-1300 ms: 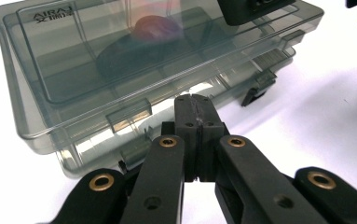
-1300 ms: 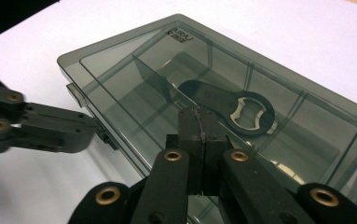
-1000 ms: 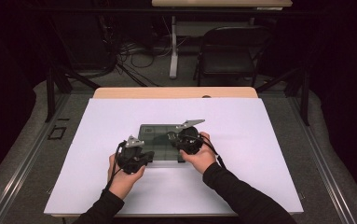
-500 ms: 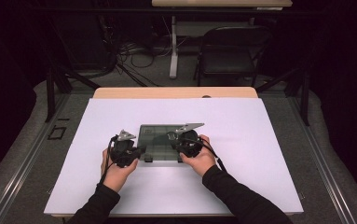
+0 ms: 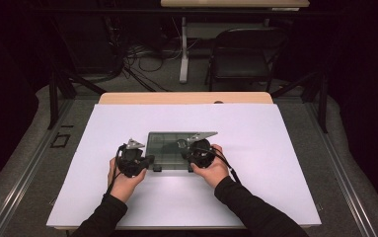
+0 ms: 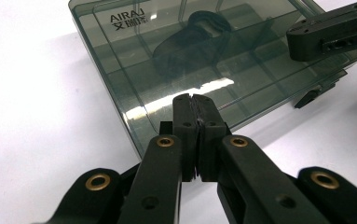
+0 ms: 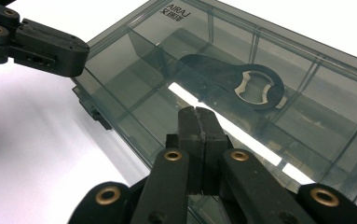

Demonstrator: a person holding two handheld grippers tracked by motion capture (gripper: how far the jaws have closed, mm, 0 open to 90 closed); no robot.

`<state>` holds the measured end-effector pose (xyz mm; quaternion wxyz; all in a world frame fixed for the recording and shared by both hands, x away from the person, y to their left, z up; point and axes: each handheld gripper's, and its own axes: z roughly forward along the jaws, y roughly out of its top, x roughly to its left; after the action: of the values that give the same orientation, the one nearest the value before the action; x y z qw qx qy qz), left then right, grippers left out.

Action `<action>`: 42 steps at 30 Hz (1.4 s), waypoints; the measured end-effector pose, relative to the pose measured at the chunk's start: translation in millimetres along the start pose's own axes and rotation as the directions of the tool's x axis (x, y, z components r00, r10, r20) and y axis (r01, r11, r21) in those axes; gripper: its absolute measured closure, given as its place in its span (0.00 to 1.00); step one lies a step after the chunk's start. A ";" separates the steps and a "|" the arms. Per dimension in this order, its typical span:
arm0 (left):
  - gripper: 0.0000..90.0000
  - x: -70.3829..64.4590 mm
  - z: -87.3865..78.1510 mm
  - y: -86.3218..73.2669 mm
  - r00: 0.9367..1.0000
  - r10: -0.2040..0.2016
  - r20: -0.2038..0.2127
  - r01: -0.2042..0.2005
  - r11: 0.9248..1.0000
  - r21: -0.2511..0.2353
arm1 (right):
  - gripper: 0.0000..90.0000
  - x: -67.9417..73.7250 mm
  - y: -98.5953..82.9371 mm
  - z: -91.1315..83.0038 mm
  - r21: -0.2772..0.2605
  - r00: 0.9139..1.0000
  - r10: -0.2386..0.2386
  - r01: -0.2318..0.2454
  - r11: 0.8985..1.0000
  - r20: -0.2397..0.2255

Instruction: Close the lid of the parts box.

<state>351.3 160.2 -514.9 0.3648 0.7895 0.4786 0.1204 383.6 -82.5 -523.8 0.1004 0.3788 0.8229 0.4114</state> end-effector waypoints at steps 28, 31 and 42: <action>0.89 5.1 -7.7 2.9 1.000 -0.025 0.016 0.026 1.000 -0.018 | 0.87 -3.2 2.2 -24.4 -0.056 0.999 0.028 -0.026 0.998 0.023; 0.83 8.1 -12.7 4.6 1.000 -0.011 0.017 0.011 0.999 -0.039 | 0.83 -3.7 1.2 -33.4 -0.071 0.999 0.025 -0.022 0.997 0.040; 0.66 29.8 -34.5 8.6 0.999 -0.048 0.004 0.048 0.996 -0.071 | 0.65 -10.0 -5.3 -62.2 -0.103 0.995 -0.004 0.014 0.995 0.103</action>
<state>353.7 198.8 -489.4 0.3960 0.7645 0.4923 0.1276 358.0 -128.9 -489.4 0.1638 0.3899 0.7960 0.4330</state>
